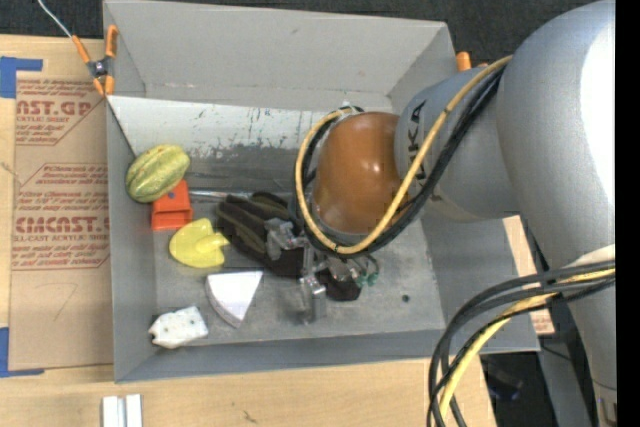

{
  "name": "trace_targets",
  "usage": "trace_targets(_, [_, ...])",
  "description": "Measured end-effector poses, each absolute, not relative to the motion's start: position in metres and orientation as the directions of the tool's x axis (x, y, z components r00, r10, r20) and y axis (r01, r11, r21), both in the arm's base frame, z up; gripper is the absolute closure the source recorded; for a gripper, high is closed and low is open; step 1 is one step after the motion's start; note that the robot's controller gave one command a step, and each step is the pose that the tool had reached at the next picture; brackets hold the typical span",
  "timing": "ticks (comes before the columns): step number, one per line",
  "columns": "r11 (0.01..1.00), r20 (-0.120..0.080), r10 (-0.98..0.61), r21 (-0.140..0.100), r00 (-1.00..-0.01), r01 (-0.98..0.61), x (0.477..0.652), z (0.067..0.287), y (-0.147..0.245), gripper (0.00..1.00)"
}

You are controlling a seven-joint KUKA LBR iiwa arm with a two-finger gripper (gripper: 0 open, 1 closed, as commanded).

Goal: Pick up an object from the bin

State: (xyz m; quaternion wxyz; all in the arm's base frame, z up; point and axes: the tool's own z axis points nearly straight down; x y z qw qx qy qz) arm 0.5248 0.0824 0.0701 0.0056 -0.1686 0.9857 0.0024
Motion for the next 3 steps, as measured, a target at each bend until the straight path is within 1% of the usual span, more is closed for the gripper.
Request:
trace_targets(1, [0.943, -0.015, -0.332, 0.003, -0.943, -0.332, 0.5257, 0.0708, 0.0825, 1.00])
trace_targets(3, [0.943, -0.015, -0.332, 0.003, -0.943, -0.332, 0.5257, 0.0708, 0.0825, 1.00])
